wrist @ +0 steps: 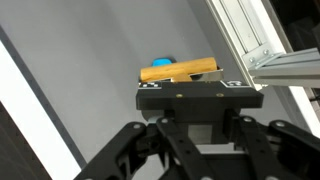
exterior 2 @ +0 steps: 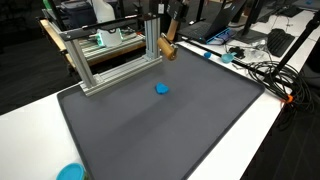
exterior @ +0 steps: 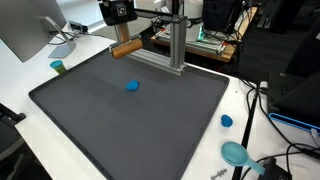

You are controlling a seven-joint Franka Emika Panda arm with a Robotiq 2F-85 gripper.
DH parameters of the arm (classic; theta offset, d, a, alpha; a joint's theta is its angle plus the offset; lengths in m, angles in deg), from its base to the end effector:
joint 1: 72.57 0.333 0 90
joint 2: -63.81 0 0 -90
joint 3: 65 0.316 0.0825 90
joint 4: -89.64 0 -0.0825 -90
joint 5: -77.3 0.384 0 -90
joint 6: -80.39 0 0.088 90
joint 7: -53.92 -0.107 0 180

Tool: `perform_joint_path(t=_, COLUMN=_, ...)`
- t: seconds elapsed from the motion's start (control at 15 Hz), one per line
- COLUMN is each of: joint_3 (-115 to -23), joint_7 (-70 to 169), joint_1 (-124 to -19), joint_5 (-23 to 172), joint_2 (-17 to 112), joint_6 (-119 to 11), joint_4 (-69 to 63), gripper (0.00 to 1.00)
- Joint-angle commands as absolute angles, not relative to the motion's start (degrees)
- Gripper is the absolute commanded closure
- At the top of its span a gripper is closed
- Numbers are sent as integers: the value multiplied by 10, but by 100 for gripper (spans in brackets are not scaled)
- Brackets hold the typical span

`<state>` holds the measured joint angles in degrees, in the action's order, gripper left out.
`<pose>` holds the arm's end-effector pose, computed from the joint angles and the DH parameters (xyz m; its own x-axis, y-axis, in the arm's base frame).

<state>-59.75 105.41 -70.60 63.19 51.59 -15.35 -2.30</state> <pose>0.6106 0.0489 0.4946 0.4683 0.8437 -0.2624 0.8767 -0.4806 0.0197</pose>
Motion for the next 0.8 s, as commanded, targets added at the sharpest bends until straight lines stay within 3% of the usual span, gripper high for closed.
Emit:
perform_joint_path(t=0.0, joint_3=-605, joint_7=1210, joint_1=-738, joint_5=655, joint_2=493, joint_6=-145, joint_4=34, gripper=78)
perform_joint_path(t=0.2, joint_3=-617, joint_7=1336, joint_1=-773, joint_5=691, joint_2=474, joint_6=-146, joint_4=47, gripper=78)
perform_joint_path(t=0.27, joint_3=-618, joint_7=1265, joint_1=-750, joint_5=665, joint_2=494, joint_6=-154, joint_4=19, gripper=53)
perform_joint_path(t=0.6, joint_3=-624, joint_7=1323, joint_1=-768, joint_5=683, joint_2=474, joint_6=-154, joint_4=31, gripper=53)
perform_joint_path(t=0.67, joint_3=-622, joint_7=1313, joint_1=-765, joint_5=685, joint_2=473, joint_6=-176, joint_4=19, gripper=78)
perform_joint_path(t=0.73, joint_3=-622, joint_7=1302, joint_1=-763, joint_5=688, joint_2=470, joint_6=-196, joint_4=-1, gripper=78)
